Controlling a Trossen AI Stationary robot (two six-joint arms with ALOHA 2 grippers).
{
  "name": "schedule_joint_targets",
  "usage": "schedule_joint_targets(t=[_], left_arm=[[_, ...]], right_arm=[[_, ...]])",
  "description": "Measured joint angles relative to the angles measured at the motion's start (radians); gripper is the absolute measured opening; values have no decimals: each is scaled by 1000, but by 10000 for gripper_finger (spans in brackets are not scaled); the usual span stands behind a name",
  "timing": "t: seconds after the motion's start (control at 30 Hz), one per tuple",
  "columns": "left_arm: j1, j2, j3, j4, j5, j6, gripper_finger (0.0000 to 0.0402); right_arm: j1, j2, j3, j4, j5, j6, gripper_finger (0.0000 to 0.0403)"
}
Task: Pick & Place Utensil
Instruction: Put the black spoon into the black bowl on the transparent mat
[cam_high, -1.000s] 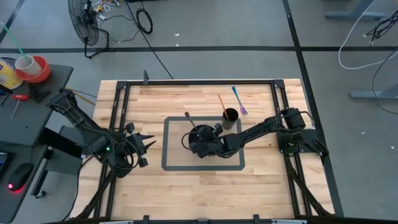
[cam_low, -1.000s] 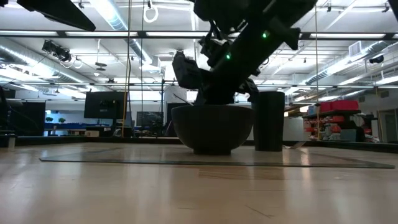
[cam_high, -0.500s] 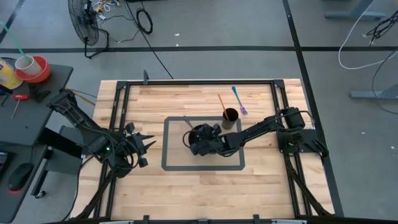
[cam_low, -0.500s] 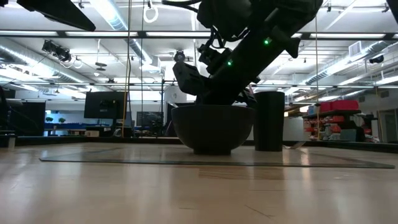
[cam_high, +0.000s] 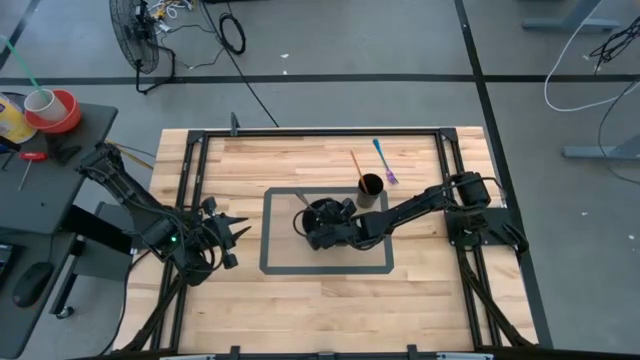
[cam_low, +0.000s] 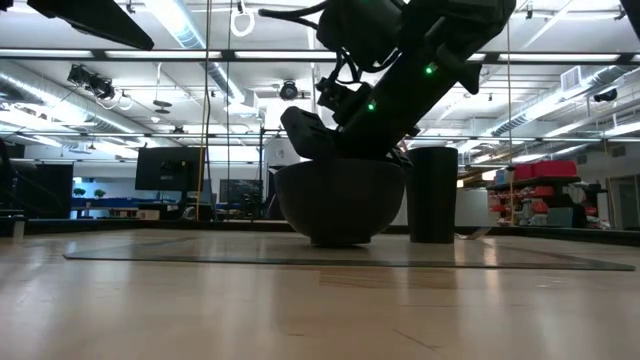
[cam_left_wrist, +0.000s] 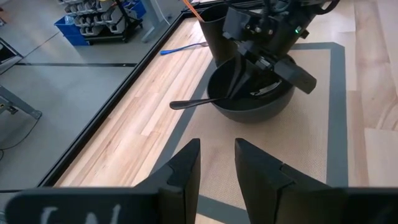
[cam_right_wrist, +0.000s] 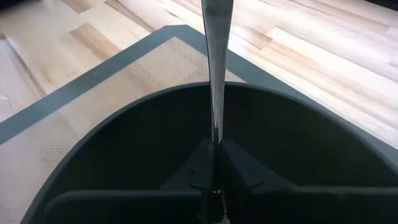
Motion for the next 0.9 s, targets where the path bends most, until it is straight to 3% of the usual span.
schedule_joint_targets(t=[0.67,0.9], left_arm=[[0,0,0,1,2,0,105],[0,0,0,2,2,0,105]], right_arm=[[31,-12,0,-35,-25,-6,22],[32,-12,0,-63,-42,0,52]])
